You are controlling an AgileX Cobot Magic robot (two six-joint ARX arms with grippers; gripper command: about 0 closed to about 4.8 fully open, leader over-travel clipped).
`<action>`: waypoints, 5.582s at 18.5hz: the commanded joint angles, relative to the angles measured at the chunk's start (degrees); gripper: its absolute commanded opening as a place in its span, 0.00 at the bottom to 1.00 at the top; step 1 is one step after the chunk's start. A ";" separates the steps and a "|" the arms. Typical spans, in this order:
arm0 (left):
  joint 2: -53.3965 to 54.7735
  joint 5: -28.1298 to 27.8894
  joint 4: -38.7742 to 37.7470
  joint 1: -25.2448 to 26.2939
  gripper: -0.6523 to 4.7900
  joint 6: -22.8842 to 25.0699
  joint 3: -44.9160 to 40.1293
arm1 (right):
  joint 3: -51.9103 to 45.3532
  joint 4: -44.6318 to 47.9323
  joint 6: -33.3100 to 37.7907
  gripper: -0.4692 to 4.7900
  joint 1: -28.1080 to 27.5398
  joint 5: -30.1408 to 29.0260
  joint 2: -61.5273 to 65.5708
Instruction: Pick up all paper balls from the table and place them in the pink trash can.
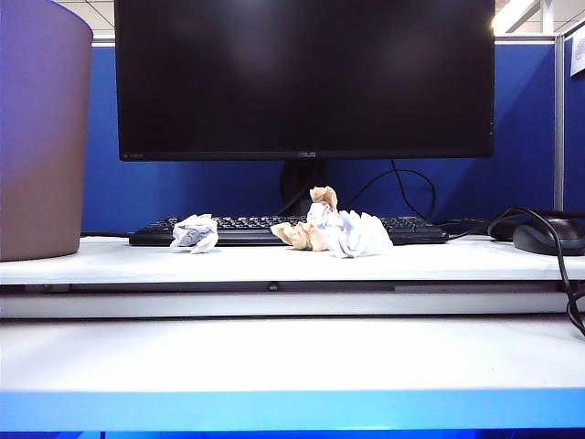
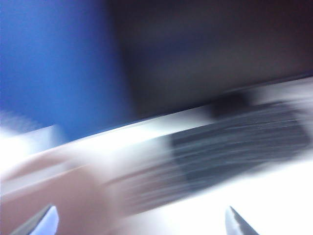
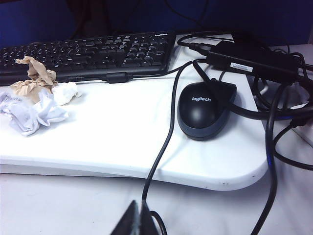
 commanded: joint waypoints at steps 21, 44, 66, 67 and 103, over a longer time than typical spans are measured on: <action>36.54 -11.85 -0.57 -16.37 0.98 0.31 -0.02 | -0.11 0.85 0.04 0.08 0.07 -1.75 -0.09; 37.42 -7.30 -0.81 -16.39 0.11 0.57 0.52 | -0.11 3.04 0.33 0.08 0.07 -14.84 -0.09; 5.57 -42.47 -21.40 -14.45 0.11 11.78 15.41 | -0.07 27.61 19.43 0.08 0.17 -32.02 -0.09; 5.77 -42.27 -22.47 -12.61 0.11 11.47 15.41 | -0.04 28.06 19.65 0.08 0.17 -33.79 -0.09; 24.35 20.41 -17.03 -16.55 0.74 -0.72 22.60 | 0.50 16.59 31.61 0.08 0.02 -15.15 -0.07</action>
